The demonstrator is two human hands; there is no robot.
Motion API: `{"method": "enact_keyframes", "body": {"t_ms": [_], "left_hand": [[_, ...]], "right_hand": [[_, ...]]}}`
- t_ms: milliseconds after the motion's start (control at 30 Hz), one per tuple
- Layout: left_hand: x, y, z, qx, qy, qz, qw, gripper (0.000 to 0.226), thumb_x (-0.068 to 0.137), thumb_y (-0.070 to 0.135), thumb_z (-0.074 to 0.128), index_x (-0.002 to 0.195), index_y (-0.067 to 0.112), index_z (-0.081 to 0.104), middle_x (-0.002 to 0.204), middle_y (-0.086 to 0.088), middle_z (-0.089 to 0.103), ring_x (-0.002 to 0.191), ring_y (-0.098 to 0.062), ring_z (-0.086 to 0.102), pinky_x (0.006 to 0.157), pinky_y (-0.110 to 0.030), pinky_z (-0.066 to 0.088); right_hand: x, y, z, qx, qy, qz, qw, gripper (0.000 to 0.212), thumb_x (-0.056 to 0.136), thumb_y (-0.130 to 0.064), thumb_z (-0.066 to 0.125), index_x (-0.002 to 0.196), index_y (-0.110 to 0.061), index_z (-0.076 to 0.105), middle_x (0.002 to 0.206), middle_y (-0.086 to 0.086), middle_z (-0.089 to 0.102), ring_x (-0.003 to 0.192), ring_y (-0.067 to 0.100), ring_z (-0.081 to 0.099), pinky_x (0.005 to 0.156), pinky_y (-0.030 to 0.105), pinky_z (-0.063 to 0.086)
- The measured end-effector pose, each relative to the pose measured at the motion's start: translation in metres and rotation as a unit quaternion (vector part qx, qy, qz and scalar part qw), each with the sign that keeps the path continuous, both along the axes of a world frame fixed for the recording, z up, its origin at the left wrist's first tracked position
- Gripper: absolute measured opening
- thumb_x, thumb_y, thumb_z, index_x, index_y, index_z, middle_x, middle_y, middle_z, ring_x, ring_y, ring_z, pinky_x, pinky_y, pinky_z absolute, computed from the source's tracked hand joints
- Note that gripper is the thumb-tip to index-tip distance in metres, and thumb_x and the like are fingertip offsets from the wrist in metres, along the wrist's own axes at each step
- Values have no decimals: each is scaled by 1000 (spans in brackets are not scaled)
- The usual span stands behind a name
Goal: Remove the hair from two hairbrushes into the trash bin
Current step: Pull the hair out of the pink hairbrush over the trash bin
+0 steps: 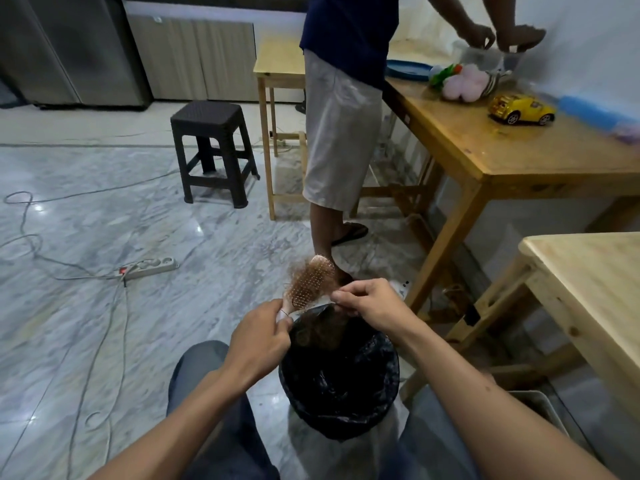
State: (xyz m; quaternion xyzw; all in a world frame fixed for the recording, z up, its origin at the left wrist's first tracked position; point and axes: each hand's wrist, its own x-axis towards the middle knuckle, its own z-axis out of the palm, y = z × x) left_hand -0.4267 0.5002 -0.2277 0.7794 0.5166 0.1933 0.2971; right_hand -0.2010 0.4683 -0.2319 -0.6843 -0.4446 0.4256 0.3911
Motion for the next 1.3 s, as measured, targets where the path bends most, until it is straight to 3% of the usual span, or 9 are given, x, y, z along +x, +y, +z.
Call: {"method": "enact_keyframes", "body": {"t_ms": [200,267,400,500,633,767,867,1100,1300], "left_hand": [[2,9,-3,-91,-71,114,987,13,95,18,55,100,12,65,83,-8,67,70,-19,57,56,-31,36],[5,10,-4,-103,-90,125,983,15,96,18,54,93,8,65,93,-16,67,58,-16,50,52,-30,32],[14,9,0,-93,-97,106,985,15,96,18,54,85,10,60,62,-3,57,56,-18,48,52,-32,33],[20,3,3,-56,-78,63,993,24,96,16,55,73,20,51,63,1,52,58,-18,48,56,-35,35],[25,2,3,19,-31,-1,999,34,95,18,56,67,24,38,65,1,47,60,-18,45,54,-34,30],[28,0,6,58,-8,-43,997,28,95,19,57,74,27,40,72,4,48,67,-19,46,59,-34,30],[22,1,9,55,-6,-24,998,14,95,19,57,82,17,53,76,-2,57,69,-21,51,59,-35,33],[16,6,0,-23,-20,52,998,15,91,10,54,78,8,58,60,-3,55,51,-17,45,51,-33,32],[12,7,-7,10,6,59,998,15,92,12,50,79,9,57,63,-7,57,55,-24,50,52,-33,31]], "right_hand": [[16,-15,-3,-5,-65,4,998,14,90,-37,78,82,-26,83,79,-5,82,85,12,78,95,42,59],[22,-22,-3,-6,-119,11,993,18,90,-38,78,75,-30,81,73,-10,80,77,3,74,82,32,57],[33,-38,-9,-21,-147,-11,989,24,90,-35,79,67,-27,78,74,-4,80,77,11,73,76,31,52],[35,-50,-17,-41,-131,0,991,16,91,-38,78,100,-25,81,98,-6,80,96,10,72,92,34,55],[25,-44,-5,-39,-2,-24,999,75,85,-63,72,149,-28,53,138,-6,59,128,13,57,110,40,47],[9,-26,9,4,49,-43,998,45,93,-47,72,130,-24,67,111,-7,75,94,10,73,75,25,56],[1,-25,6,33,65,-65,995,16,96,-26,73,98,-12,80,77,-1,76,63,7,61,56,16,46],[22,-45,-7,30,-21,-80,996,16,94,-26,76,80,-23,82,68,-3,77,61,9,64,70,34,53],[24,-55,-13,8,-44,-91,995,11,91,-32,78,85,-26,85,78,-6,81,75,4,72,81,34,57]]}}
